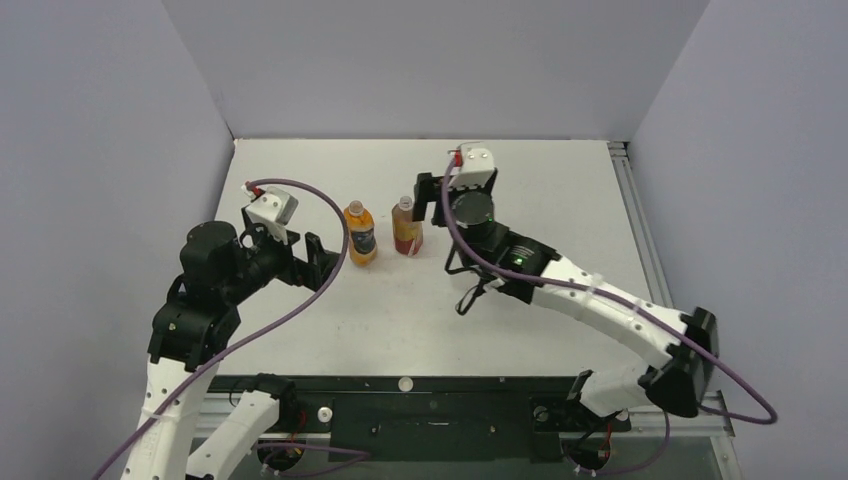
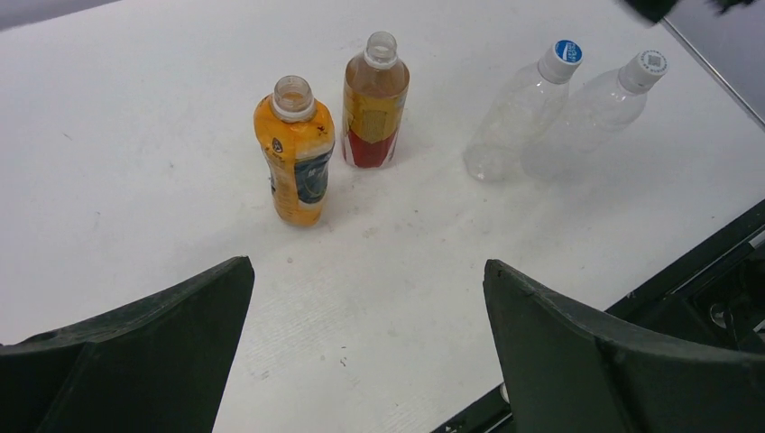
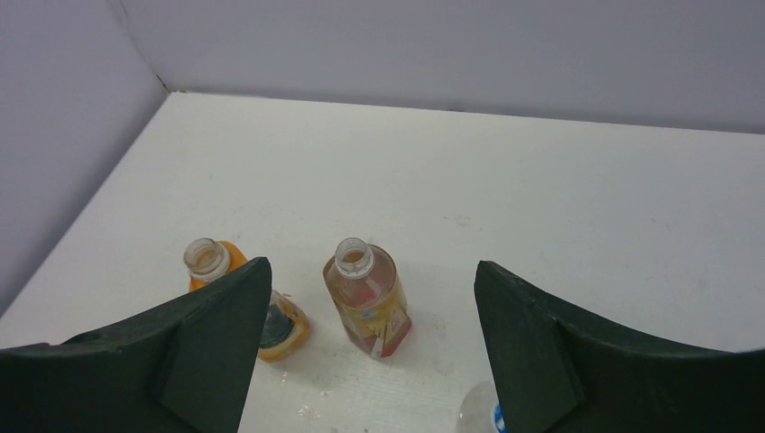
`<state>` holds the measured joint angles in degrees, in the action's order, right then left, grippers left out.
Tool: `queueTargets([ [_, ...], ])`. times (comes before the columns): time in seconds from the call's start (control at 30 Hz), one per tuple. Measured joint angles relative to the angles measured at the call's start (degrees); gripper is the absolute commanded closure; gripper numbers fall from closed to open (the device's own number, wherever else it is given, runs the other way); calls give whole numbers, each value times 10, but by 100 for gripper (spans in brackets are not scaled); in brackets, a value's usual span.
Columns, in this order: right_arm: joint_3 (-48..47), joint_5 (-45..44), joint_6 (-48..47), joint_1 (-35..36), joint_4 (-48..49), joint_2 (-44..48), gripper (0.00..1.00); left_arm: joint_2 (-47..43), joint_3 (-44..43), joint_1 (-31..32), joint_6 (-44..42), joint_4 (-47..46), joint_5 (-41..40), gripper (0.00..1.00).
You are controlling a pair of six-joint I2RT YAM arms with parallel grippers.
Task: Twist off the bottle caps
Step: Place the plastic bottle at the center of the board, then pick up the plastic bottle at the center of the board.
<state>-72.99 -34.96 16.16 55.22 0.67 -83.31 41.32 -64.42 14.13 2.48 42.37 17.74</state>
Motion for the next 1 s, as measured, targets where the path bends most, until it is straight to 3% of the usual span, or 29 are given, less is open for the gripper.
queueTargets([
  [0.1, 0, 24, 14, -13, -70, 90, 22, 20, -10, 0, 0, 16, -2, 4],
  [0.23, 0, 60, 25, -54, -157, 141, 22, 36, -15, 0, 1, 33, -2, 4],
  [0.57, 18, 150, 23, -83, -282, 75, 24, 50, -35, 0, 0, 75, -1, 3],
  [1.0, 27, 159, 19, -87, -283, 26, 36, 54, -39, 0, -12, 103, -1, 4],
])
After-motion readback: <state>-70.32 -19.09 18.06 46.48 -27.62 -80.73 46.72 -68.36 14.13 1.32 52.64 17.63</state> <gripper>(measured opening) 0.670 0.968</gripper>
